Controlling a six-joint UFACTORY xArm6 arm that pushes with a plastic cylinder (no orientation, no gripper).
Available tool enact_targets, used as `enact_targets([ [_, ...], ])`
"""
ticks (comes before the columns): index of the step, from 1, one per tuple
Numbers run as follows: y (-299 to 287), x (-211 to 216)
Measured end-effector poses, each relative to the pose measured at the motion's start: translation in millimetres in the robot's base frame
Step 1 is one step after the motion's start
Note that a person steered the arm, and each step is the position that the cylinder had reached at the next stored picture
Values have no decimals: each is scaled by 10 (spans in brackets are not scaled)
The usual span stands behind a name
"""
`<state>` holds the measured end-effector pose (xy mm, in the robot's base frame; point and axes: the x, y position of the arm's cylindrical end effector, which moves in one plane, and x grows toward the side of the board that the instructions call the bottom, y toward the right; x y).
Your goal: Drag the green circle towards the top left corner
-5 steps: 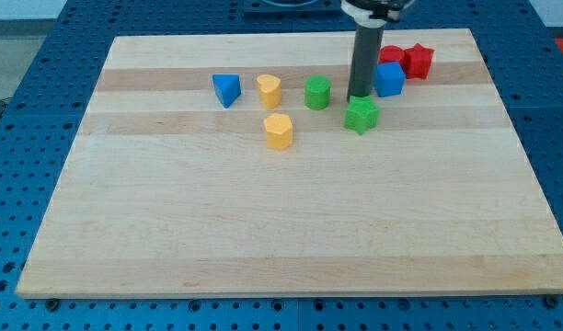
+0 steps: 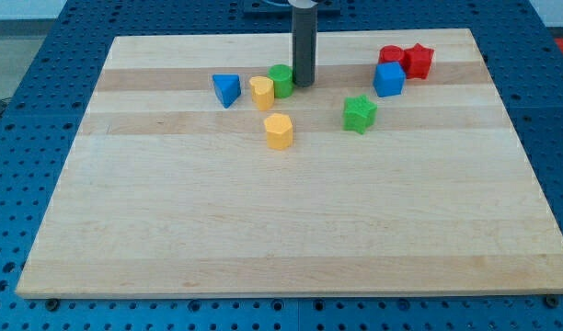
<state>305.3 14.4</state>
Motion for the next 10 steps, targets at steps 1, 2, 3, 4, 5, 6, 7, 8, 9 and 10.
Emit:
enact_targets([
  [1,-121,0],
  [2,-18,164],
  [3,20,452],
  [4,20,452],
  [5,-229,121],
  [6,-492,-320],
  [7,-690,-597],
  [8,-800,-644],
  [9,-979,-645],
  [10,-556,-447],
])
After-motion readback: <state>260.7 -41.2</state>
